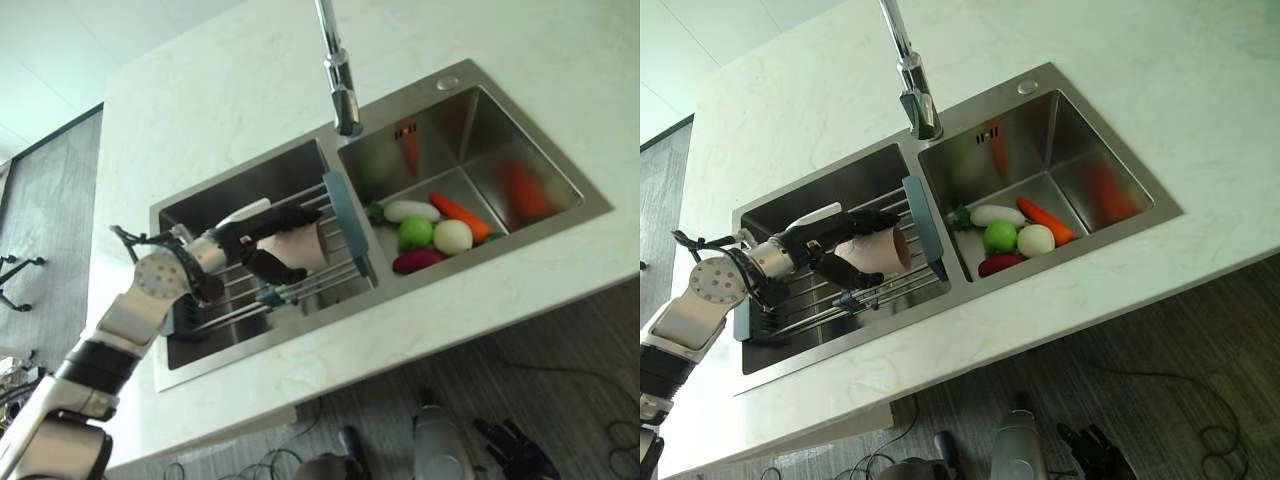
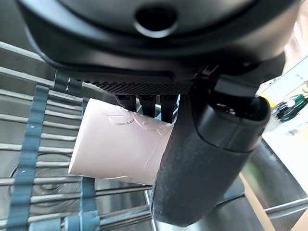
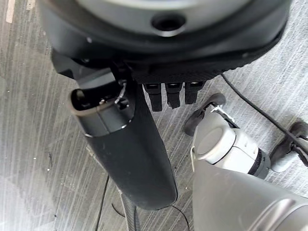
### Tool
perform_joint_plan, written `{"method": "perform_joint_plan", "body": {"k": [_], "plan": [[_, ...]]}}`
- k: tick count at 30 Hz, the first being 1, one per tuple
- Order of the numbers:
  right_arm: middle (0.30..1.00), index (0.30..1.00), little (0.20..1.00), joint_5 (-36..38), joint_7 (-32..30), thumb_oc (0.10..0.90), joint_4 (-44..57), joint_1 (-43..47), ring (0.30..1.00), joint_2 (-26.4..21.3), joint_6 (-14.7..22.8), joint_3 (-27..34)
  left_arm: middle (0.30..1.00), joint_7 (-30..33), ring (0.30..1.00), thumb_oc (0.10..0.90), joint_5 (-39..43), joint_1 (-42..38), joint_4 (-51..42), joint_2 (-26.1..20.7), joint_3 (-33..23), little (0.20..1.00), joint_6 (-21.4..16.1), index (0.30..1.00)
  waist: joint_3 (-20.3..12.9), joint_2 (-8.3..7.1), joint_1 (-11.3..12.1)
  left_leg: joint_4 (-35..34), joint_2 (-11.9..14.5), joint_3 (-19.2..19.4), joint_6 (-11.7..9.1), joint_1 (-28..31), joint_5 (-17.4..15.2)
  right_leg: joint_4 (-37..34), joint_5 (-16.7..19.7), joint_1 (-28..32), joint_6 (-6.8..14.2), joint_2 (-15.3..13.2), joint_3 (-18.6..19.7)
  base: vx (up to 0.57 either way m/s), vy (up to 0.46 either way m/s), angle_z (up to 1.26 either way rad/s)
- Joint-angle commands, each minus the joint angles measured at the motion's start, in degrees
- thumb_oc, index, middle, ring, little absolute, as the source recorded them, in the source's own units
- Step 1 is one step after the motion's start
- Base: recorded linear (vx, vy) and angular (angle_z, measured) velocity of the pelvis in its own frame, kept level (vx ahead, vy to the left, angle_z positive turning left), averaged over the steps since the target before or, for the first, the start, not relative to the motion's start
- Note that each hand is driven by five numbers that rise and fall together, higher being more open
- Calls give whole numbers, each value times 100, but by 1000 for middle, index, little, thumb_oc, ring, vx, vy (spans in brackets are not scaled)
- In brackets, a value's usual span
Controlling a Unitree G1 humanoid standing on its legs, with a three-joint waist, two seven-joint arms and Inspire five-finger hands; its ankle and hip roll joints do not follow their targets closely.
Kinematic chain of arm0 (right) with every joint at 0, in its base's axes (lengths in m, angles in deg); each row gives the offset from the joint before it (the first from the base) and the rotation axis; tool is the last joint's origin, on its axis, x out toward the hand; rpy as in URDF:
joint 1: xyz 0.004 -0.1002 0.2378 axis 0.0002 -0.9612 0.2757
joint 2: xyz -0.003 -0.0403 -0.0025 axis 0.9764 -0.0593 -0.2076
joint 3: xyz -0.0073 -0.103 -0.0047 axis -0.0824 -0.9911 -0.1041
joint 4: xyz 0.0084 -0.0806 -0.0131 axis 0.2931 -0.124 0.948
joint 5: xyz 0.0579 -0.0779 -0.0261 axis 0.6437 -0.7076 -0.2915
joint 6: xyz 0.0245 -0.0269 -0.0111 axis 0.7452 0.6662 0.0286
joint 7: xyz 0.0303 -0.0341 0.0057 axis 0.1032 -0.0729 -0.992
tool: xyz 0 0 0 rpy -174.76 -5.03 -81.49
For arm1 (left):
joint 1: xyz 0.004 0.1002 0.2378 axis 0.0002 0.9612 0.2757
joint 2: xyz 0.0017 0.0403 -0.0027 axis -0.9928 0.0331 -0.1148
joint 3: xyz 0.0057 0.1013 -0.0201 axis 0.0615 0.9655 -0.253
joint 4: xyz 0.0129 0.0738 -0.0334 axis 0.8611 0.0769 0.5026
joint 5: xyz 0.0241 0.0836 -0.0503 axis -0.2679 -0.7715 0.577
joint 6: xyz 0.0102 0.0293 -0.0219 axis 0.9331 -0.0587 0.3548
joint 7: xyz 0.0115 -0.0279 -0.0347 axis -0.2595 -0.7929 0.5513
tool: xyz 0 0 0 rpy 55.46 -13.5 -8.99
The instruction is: Place the dishes in the dishwasher.
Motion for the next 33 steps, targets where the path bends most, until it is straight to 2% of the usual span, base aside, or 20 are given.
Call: {"method": "perform_joint_plan", "body": {"k": [1, 5, 16, 28, 29, 33], "plan": [[900, 900, 900, -23, 37, 800, 87, -199, 900, -53, 108, 27, 900, 272, 900, 800, -622, -443, -199, -380, -51, 900, -129, 900, -345, -129, -133, 1059, 47, -279, 123, -625, -861, -515, -280, 339, 597, -424, 115, 0, 0, 0], [900, 900, 900, 8, 73, 800, 118, -216, 900, -46, 150, -6, 900, 657, 900, 800, -1197, -417, -70, -484, -79, 900, -237, 900, -329, -123, -125, 1059, 33, -291, 127, -649, -861, -515, -277, 312, 601, -426, 123, 0, 0, 0], [900, 900, 900, 42, -58, 800, 328, -113, 900, -100, 52, -77, 900, 1024, 900, 800, -1975, -239, 188, -630, -115, 900, -582, 900, -136, -120, -87, 1059, 9, -327, 130, -802, -818, -515, -243, 188, 604, -461, 78, -5, 1, -4], [900, 900, 900, -2, 45, 800, 481, 61, 900, -230, 37, -128, 900, 1057, 900, 800, -1745, -452, 298, -630, 110, 900, -552, 900, 261, -137, -81, 1059, -46, -395, 153, -1073, -748, -515, -167, -44, 607, -525, 39, 0, 3, 0], [900, 900, 900, -7, 60, 800, 495, 84, 900, -230, 41, -134, 300, 1099, 300, 400, -1684, -464, 281, -615, 126, 300, -565, 300, 281, -145, -80, 1059, -47, -399, 154, -1090, -743, -515, -157, -62, 607, -526, 37, -32, 21, 4], [900, 900, 900, -15, 85, 800, 557, 157, 900, -214, 71, -220, 300, 1101, 300, 400, -1559, -552, 196, -604, 166, 300, -686, 300, 317, -196, -55, 1059, -36, -420, 160, -1119, -746, -515, -153, -82, 602, -523, -12, -24, 4, 2]]}}
